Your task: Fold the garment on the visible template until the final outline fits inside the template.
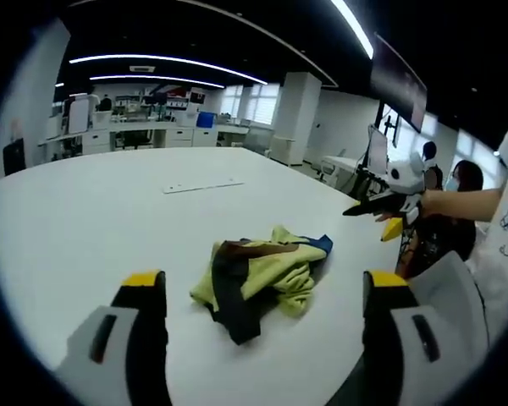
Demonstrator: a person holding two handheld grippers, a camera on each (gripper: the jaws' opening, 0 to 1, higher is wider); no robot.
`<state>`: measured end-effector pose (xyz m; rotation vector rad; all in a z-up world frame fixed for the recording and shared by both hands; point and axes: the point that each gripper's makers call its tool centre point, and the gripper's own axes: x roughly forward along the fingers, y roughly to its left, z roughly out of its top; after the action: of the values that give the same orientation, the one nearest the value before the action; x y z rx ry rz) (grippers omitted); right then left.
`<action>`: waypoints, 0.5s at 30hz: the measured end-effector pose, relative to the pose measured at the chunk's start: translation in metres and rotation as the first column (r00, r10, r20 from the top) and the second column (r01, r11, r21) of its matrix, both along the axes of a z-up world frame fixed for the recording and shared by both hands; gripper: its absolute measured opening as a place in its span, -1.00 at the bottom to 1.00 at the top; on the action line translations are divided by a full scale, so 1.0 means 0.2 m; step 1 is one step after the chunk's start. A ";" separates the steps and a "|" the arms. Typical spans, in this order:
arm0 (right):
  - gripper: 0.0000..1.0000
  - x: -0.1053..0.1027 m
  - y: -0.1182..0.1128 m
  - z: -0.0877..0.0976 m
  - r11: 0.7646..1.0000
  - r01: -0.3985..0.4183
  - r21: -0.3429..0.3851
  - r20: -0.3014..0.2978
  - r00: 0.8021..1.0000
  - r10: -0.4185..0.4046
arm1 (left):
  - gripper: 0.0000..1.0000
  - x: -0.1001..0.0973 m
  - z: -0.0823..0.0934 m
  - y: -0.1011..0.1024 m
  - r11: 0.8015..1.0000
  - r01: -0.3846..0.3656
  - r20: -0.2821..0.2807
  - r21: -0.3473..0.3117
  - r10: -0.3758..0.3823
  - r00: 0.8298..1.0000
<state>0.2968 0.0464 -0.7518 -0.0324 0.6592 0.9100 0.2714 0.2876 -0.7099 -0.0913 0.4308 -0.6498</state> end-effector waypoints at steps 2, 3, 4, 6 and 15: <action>0.99 -0.01 0.00 0.00 1.000 0.003 0.001 -0.002 1.000 -0.003 | 0.88 0.00 0.00 0.00 1.000 0.002 -0.001 0.001 -0.002 1.000; 0.99 -0.01 0.00 0.00 1.000 0.004 0.001 -0.001 1.000 -0.004 | 0.88 0.00 -0.01 0.00 1.000 0.003 -0.001 0.001 -0.003 1.000; 0.99 -0.01 0.00 0.00 1.000 0.005 0.000 -0.003 1.000 -0.005 | 0.88 0.00 -0.01 0.00 1.000 0.005 -0.001 0.000 -0.005 1.000; 0.99 -0.01 0.01 0.00 1.000 0.005 0.004 -0.005 1.000 -0.005 | 0.88 0.00 -0.01 0.00 1.000 0.005 -0.001 -0.002 -0.005 1.000; 0.99 -0.02 -0.02 -0.01 1.000 0.013 0.002 -0.003 1.000 -0.013 | 0.86 -0.01 -0.01 -0.01 1.000 0.006 -0.006 -0.004 -0.006 1.000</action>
<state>0.2935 0.0431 -0.7529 -0.0251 0.6606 0.8988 0.2701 0.2854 -0.7121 -0.0958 0.4357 -0.6563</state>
